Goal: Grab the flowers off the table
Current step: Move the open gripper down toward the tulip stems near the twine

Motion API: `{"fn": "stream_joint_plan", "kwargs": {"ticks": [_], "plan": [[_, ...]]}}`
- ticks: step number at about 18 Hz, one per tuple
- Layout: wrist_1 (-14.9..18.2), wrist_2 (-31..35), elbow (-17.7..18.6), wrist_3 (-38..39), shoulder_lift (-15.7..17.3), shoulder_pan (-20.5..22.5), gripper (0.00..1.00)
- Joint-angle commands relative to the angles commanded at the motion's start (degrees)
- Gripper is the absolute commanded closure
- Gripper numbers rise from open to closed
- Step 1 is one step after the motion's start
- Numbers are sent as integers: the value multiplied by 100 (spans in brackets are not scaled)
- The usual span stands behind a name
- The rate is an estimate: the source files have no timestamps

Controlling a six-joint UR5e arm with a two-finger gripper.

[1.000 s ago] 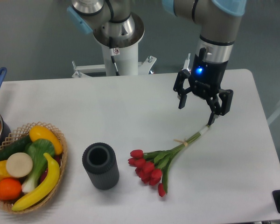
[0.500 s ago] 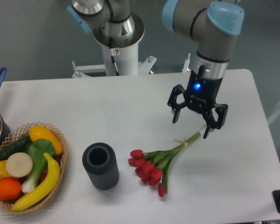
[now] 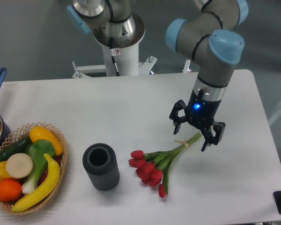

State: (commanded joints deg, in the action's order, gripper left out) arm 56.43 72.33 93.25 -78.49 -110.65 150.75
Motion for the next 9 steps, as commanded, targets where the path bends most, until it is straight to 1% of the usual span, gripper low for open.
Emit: {"fn": "stream_joint_plan", "kwargs": {"ticks": [2,4,7,9], "plan": [[-61,62,149,18,-62,-89,0],[-123,71,194,18,-115,-89,0],[-141,97,185,-26,-229,-89,0],[-141,228,150,-26,-317,-98,0]]}}
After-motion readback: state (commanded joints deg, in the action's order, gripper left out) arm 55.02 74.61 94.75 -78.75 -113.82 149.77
